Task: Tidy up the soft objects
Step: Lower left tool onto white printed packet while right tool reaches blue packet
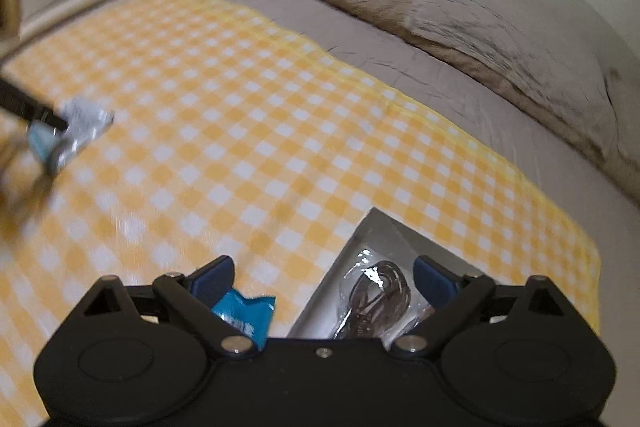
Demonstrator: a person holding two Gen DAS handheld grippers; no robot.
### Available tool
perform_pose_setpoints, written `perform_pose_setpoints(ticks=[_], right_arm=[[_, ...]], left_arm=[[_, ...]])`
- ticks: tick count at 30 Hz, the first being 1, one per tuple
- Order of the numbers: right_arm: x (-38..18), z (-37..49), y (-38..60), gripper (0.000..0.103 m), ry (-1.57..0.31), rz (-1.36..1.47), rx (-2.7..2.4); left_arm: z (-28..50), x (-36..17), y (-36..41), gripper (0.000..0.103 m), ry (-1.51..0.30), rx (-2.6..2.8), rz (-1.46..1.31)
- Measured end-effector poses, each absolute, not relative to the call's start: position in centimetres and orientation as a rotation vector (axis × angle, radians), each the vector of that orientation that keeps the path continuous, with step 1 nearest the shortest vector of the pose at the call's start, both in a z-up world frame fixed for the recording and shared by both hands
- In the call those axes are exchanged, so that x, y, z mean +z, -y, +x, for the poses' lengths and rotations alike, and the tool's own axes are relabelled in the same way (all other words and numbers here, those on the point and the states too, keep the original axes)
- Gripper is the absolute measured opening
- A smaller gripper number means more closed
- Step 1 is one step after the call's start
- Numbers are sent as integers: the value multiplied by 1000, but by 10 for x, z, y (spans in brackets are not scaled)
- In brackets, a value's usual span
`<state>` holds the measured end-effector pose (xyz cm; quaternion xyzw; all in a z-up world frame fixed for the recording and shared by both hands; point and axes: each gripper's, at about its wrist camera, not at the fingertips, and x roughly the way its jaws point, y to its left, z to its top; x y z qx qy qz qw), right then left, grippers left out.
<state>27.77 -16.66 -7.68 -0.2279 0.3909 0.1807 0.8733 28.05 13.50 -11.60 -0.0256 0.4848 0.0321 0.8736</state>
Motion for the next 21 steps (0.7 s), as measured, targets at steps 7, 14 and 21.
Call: perform_pose_setpoints(ticks=[7,14,21], right_arm=[[-96,275,154,74,-854,-695,376],[-119,264,139,72,-843,-863,431],[-122,246,110,72,-773,-917,512]], left_arm=[[282,-123,-125,72,-1039,39,2],[275,-125,-109,56,-1066,27,46],[280,-132,-115,49,-1072,22,44]])
